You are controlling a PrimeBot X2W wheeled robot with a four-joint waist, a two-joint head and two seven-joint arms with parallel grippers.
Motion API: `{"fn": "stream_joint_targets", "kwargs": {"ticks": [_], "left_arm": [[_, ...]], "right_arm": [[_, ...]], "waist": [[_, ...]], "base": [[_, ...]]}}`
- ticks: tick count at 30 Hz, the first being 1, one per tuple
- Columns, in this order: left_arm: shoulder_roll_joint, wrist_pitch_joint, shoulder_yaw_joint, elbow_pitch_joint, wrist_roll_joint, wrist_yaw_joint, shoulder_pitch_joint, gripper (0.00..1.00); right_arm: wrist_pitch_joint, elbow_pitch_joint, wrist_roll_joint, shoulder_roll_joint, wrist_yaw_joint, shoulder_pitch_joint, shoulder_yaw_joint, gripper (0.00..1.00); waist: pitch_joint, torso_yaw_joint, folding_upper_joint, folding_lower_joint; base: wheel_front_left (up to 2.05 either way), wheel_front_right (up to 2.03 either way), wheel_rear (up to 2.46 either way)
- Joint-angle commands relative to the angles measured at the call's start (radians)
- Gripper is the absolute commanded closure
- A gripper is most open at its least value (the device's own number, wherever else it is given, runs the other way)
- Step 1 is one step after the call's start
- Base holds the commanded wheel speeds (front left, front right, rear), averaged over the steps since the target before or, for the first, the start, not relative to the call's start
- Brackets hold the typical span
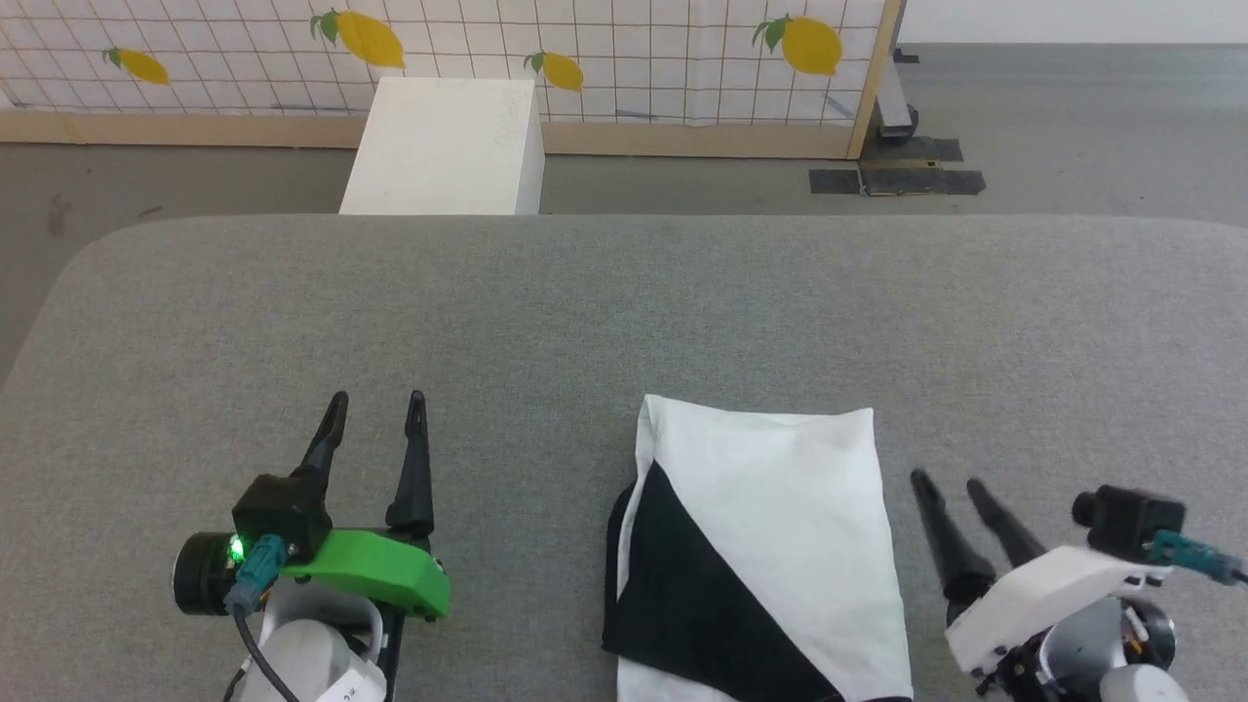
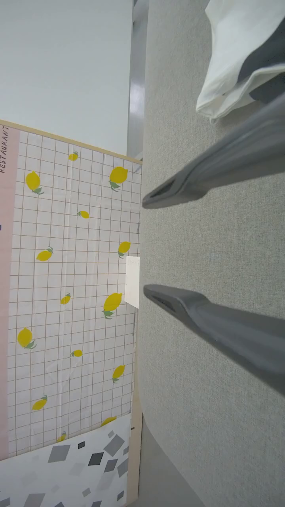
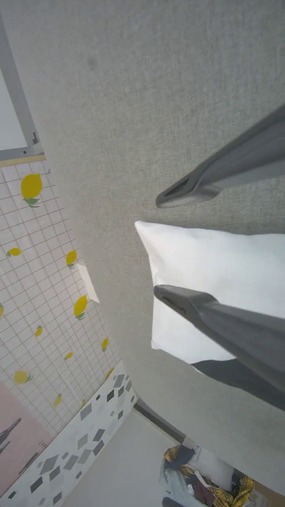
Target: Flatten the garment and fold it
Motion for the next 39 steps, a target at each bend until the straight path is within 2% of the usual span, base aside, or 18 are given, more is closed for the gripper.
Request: {"fn": "stream_joint_targets", "kwargs": {"ticks": [1, 8, 15, 16, 17, 19, 20, 21, 28, 31, 34, 39], "left_arm": [[-0.006, -0.004, -0.004, 0.003, 0.006, -0.005, 0.009, 0.00], [-0.011, -0.004, -0.004, 0.006, 0.008, -0.007, 0.005, 0.00], [-0.015, -0.004, 0.003, 0.010, 0.009, -0.009, 0.004, 0.00], [-0.016, -0.004, 0.004, 0.010, 0.009, -0.010, 0.005, 0.00], [-0.016, -0.004, 0.005, 0.010, 0.009, -0.010, 0.006, 0.00], [-0.017, -0.004, 0.008, 0.010, 0.010, -0.009, 0.008, 0.00], [-0.018, -0.004, 0.009, 0.009, 0.010, -0.008, 0.009, 0.00], [-0.018, -0.004, 0.013, 0.008, 0.010, -0.007, 0.011, 0.00], [-0.014, -0.004, 0.041, -0.024, 0.013, 0.002, 0.019, 0.00], [-0.015, -0.004, 0.046, -0.044, 0.017, 0.004, 0.015, 0.00], [-0.015, -0.004, 0.048, -0.065, 0.024, 0.007, 0.002, 0.00], [-0.008, -0.004, 0.043, -0.104, 0.043, 0.004, -0.038, 0.00]], "right_arm": [[0.020, 0.032, -0.013, 0.001, -0.001, -0.008, -0.001, 0.00], [0.120, 0.193, -0.008, 0.001, -0.001, -0.066, 0.028, 0.00], [0.237, 0.272, -0.028, 0.001, -0.001, -0.093, 0.074, 0.00], [0.253, 0.271, -0.031, 0.001, -0.001, -0.093, 0.079, 0.18], [0.264, 0.269, -0.033, 0.001, -0.001, -0.092, 0.080, 0.48], [0.281, 0.260, -0.048, 0.001, -0.001, -0.091, 0.079, 0.92], [0.288, 0.254, -0.060, 0.001, -0.001, -0.091, 0.078, 1.00], [0.300, 0.245, -0.080, 0.001, -0.001, -0.093, 0.078, 1.00], [0.428, 0.092, -0.403, -0.008, -0.001, -0.159, 0.145, 1.00], [0.466, 0.050, -0.500, -0.079, -0.001, -0.211, 0.197, 1.00], [0.462, 0.042, -0.530, -0.158, -0.001, -0.274, 0.216, 1.00], [0.437, 0.098, -0.565, -0.288, -0.001, -0.378, 0.224, 1.00]], "waist": [[0.003, 0.003, 0.0000, 0.0000], [0.015, 0.021, 0.0000, 0.0000], [0.019, 0.038, 0.0000, 0.0000], [0.019, 0.039, 0.0000, 0.0000], [0.020, 0.039, 0.0000, 0.0000], [0.019, 0.037, 0.0000, 0.0000], [0.019, 0.035, 0.0000, 0.0000], [0.019, 0.031, 0.0000, 0.0000], [0.051, -0.063, 0.0000, 0.0000], [0.078, -0.121, 0.0000, 0.0000], [0.110, -0.180, 0.0000, 0.0000], [0.175, -0.275, 0.0000, 0.0000]], "base": [[0.00, 0.00, 0.00], [0.00, 0.00, 0.00], [0.00, 0.00, 0.00], [0.00, 0.00, 0.00], [0.00, 0.00, 0.00], [0.00, 0.00, 0.00], [0.00, 0.00, 0.00], [0.00, 0.00, 0.00], [0.00, 0.00, 0.00], [0.00, 0.00, 0.00], [0.00, 0.00, 0.00], [0.00, 0.00, 0.00]]}}
